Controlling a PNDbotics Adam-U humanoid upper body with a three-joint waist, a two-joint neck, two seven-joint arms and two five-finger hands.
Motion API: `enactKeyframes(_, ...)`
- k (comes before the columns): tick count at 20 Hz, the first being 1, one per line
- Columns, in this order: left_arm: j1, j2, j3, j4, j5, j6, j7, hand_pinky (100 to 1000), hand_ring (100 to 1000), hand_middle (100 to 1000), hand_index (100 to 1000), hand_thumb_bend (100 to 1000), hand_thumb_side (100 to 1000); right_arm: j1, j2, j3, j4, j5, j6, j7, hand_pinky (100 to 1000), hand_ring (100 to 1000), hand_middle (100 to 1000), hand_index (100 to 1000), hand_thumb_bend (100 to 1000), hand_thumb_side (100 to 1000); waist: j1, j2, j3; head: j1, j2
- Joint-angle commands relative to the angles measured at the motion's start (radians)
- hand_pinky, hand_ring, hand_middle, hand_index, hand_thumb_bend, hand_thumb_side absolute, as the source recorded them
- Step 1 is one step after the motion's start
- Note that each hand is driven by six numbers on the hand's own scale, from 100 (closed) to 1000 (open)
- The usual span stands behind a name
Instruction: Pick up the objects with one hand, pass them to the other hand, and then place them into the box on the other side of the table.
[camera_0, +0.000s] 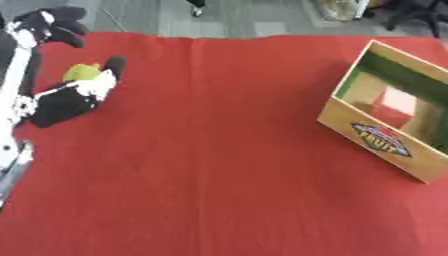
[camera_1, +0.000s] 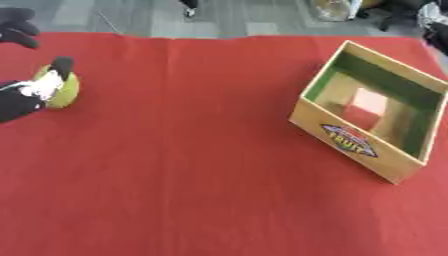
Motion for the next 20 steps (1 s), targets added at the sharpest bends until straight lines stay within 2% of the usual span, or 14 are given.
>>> enactKeyframes(1,-0.032,0.103,0.029,-0.019,0.003,0.067,-0.036,825,674,659,820,473,335,-0.009,-0.017,-0.011,-0.039,-0.019,-0.003,-0.013,928,871,772,947,100,477,0.003,-0.014,-0.001,0.016,0.002)
enactKeyframes(5,-0.092,0.179,0.020,0.026,0.017,0.147,-0.121,833,688,668,823,500,355,-0.012,-0.017,-0.007,-0.056,-0.029,-0.004,-0.019,927,869,770,943,100,473,0.004,-0.013,-0.005,0.031,0.002)
enactKeyframes(8,-0.148,0.208,0.004,0.097,0.033,0.178,-0.189,837,697,673,824,509,374,-0.014,-0.015,-0.003,-0.065,-0.029,-0.002,-0.015,926,868,769,936,100,469,0.004,-0.012,-0.009,0.047,0.000)
enactKeyframes(15,-0.248,0.231,-0.036,0.250,0.017,0.197,-0.357,845,723,695,833,544,454,-0.016,-0.016,0.002,-0.067,-0.021,0.005,-0.007,926,866,766,922,100,479,0.007,-0.010,-0.016,0.090,-0.005)
enactKeyframes(20,-0.322,0.227,-0.069,0.362,-0.066,0.197,-0.490,842,745,710,837,627,435,-0.018,-0.015,0.006,-0.063,-0.016,0.008,-0.004,926,865,765,920,100,480,0.007,-0.009,-0.019,0.097,-0.011)
